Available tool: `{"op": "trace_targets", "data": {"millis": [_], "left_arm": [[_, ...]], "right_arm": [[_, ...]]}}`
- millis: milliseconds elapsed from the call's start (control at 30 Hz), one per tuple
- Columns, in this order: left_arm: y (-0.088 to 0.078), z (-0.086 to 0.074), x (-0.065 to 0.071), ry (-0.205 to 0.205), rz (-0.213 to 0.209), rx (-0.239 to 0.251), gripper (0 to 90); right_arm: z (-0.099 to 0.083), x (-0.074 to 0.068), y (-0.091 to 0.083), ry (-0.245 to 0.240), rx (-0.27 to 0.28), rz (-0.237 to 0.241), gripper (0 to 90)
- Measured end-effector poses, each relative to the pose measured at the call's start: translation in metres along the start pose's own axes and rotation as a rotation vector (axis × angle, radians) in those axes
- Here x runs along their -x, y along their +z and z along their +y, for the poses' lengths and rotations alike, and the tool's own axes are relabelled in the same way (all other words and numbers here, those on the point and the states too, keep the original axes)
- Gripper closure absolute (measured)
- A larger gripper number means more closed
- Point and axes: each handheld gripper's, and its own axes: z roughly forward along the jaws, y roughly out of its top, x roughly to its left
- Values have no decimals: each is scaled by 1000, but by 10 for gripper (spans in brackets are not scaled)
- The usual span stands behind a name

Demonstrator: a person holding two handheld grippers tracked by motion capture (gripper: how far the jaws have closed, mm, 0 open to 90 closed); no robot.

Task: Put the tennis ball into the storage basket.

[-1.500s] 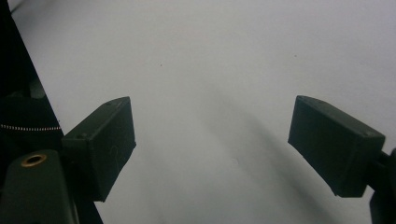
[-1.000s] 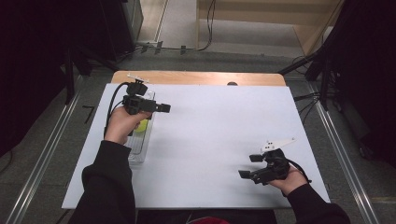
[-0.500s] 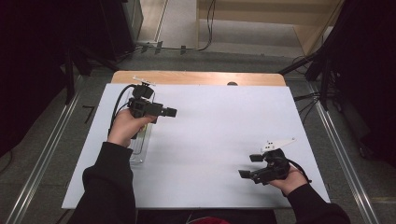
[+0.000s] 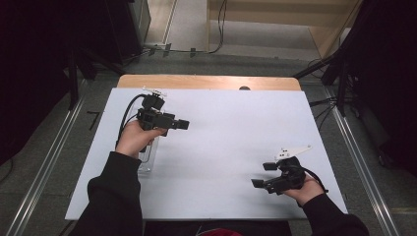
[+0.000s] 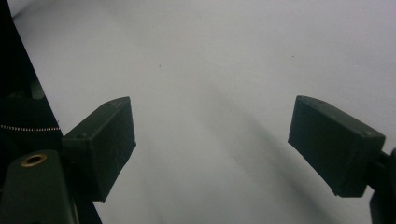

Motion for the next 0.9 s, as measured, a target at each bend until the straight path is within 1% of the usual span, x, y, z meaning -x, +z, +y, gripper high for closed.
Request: {"op": "trace_targets", "data": {"millis": [67, 167, 400, 567, 667, 800, 900], "left_arm": [[0, -2, 2, 11, 3, 0, 213], [0, -5, 3, 15, -5, 5, 213], [-1, -14, 7, 39, 18, -2, 214], [-3, -22, 8, 41, 14, 7, 215], [-5, -27, 8, 44, 23, 8, 215], [-7, -33, 10, 56, 12, 16, 215], [-8, -37, 11, 56, 12, 19, 215]], "right_arm": [[0, 0, 0, -1, 0, 0, 127], [0, 0, 0, 0, 0, -1, 127], [0, 0, -1, 0, 2, -3, 127], [0, 0, -1, -1, 1, -4, 127], [0, 0, -1, -3, 0, -4, 127], [0, 0, -1, -3, 0, -4, 127], [0, 0, 0, -5, -2, -4, 127]]}}
